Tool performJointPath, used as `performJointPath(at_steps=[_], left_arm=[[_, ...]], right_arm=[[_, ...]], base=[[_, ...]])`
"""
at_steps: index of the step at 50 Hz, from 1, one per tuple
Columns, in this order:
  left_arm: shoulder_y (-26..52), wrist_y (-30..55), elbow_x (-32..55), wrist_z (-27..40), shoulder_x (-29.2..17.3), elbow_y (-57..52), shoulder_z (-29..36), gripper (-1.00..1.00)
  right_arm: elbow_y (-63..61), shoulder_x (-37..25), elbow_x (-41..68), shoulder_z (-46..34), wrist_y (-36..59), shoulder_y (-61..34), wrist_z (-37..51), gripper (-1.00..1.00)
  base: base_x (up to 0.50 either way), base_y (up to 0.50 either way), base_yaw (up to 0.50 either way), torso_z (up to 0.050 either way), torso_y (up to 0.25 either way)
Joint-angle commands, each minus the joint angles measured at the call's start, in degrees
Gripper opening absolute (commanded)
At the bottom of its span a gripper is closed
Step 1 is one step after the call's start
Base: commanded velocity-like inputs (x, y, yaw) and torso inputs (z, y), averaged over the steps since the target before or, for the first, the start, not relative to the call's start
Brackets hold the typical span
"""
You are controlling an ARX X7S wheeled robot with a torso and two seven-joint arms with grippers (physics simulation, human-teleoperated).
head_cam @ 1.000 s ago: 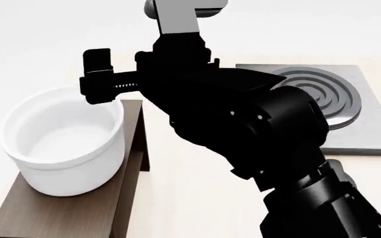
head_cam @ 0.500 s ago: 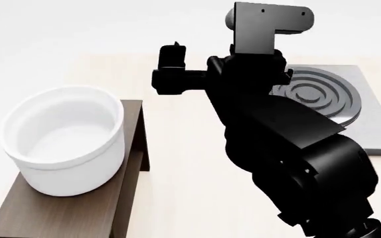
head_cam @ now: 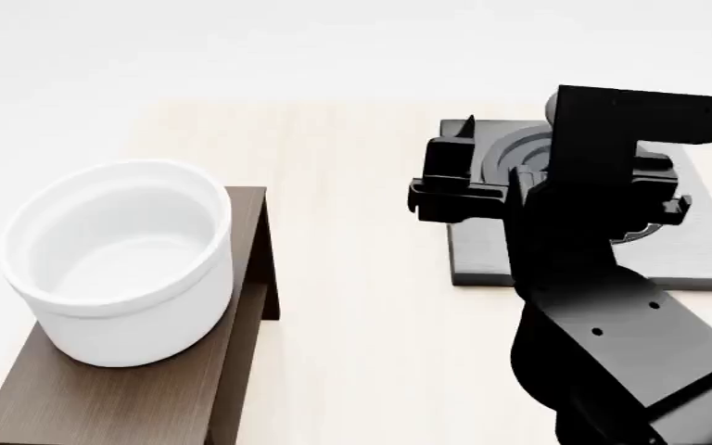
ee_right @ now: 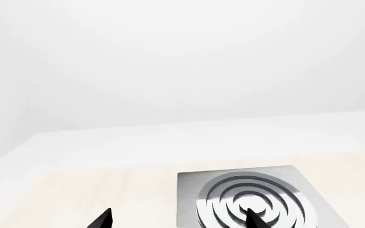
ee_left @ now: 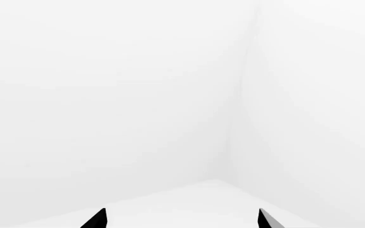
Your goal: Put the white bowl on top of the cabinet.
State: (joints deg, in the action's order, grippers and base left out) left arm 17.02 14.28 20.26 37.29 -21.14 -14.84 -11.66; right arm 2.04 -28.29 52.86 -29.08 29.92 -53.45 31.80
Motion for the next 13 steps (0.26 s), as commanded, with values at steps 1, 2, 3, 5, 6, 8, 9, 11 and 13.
performJointPath(at_steps=[1,2,3,5,6,8,9,11,13], left_arm=[[-0.01,-0.23,-0.16,0.04,-0.05,0.18,0.28,1.0],[-0.04,-0.05,-0.08,0.09,-0.08,-0.05,0.26,1.0],[-0.04,-0.07,-0.09,0.11,-0.1,-0.05,0.26,1.0],[-0.02,-0.02,-0.14,0.16,-0.11,-0.03,0.34,1.0],[-0.04,0.09,-0.07,0.19,-0.13,-0.23,0.33,1.0],[-0.09,0.14,-0.02,0.24,-0.17,-0.32,0.28,1.0],[-0.08,0.29,0.01,0.31,-0.2,-0.45,0.28,1.0],[-0.11,0.42,0.06,0.36,-0.24,-0.66,0.3,1.0],[-0.18,0.24,0.05,0.32,-0.24,-0.56,0.25,1.0]], right_arm=[[-4.32,-4.32,-2.45,1.0,-2.25,5.05,3.79,1.0],[-4.49,-4.68,-1.95,1.46,-2.37,5.61,3.85,1.0],[-4.83,-5.05,-2.63,1.48,-2.5,5.9,4.73,1.0],[-5.02,-5.36,-2.41,2.21,-3.03,6.48,5.21,1.0],[-5.44,-5.82,-2.75,2.59,-3.58,7.13,5.79,1.0],[-5.77,-6.2,-3.02,2.54,-3.59,7.62,6.14,1.0],[-6.27,-6.44,-3.51,2.51,-3.66,7.87,6.82,1.0],[-7.2,-7.07,-3.72,2.75,-4.13,9.12,7.41,1.0],[-7.45,-7.47,-4.06,2.96,-4.54,9.96,7.96,1.0]], base=[[0.0,0.0,0.0,0.0,0.0],[0.0,0.0,0.0,0.0,0.0],[0.0,0.0,0.0,0.0,0.0],[0.0,0.0,0.0,0.0,0.0],[0.0,0.0,0.0,0.0,0.0],[0.0,0.0,0.0,0.0,0.0],[0.0,0.0,0.0,0.0,0.0],[0.0,0.0,0.0,0.0,0.0],[0.0,0.0,0.0,0.0,0.0]])
